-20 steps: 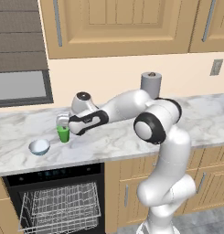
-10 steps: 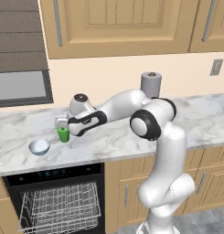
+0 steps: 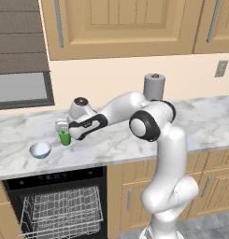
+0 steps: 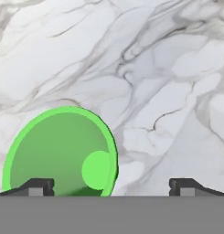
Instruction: Pick up the cup and bowl from the counter, place them in the dishwasher, and close the dishwasher door.
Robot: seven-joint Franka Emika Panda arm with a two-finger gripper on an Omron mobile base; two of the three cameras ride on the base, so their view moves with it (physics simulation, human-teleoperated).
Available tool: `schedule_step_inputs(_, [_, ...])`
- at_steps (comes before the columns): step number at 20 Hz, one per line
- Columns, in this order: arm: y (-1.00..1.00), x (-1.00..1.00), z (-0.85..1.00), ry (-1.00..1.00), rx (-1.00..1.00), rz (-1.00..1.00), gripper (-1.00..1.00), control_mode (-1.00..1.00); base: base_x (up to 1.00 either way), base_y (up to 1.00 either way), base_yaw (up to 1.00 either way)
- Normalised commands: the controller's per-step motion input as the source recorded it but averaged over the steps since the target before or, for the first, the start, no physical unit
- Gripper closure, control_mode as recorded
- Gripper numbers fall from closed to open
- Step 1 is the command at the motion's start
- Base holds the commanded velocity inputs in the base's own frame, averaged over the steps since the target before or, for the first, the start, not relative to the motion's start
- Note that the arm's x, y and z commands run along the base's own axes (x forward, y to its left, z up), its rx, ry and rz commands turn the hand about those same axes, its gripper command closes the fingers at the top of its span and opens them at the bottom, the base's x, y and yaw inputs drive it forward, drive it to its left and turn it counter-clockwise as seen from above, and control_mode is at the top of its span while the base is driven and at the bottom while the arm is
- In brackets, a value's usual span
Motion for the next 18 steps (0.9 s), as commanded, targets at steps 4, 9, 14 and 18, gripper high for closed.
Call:
schedule_step_inputs(4, [0.04, 0.15, -0.12, 0.00, 0.00, 0.00, 1.00, -1.00, 0.00, 0.00, 0.00])
schedule_step_inputs(9, [0.06, 0.07, -0.10, 0.00, 0.00, 0.00, 1.00, -1.00, 0.00, 0.00, 0.00])
schedule_step_inputs(14, [0.04, -0.01, 0.00, 0.00, 0.00, 0.00, 1.00, -1.00, 0.00, 0.00, 0.00])
schedule_step_inputs(18, [0.01, -0.27, 0.00, -0.05, 0.00, 0.01, 1.00, -1.00, 0.00, 0.00, 0.00])
